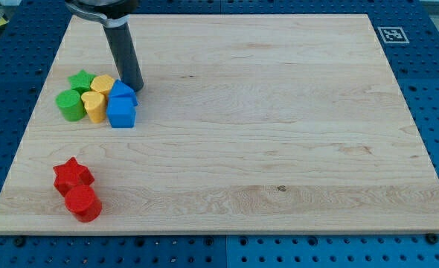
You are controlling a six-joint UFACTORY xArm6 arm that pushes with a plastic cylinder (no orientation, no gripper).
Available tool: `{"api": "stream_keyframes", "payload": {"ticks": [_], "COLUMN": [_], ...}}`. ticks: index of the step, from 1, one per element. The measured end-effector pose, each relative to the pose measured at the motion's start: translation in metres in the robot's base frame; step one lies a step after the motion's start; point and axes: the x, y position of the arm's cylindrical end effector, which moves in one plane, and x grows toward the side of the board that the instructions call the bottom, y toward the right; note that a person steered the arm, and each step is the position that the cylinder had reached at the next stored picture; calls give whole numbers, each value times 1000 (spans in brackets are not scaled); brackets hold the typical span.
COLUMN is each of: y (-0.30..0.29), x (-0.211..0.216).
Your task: Point at red circle
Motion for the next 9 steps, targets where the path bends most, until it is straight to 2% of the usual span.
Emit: {"api": "stream_keyframes", "payload": {"ticks": [2, 4, 5, 9], "y": [9, 66, 86, 86], "x": [0, 5, 28, 44]}}
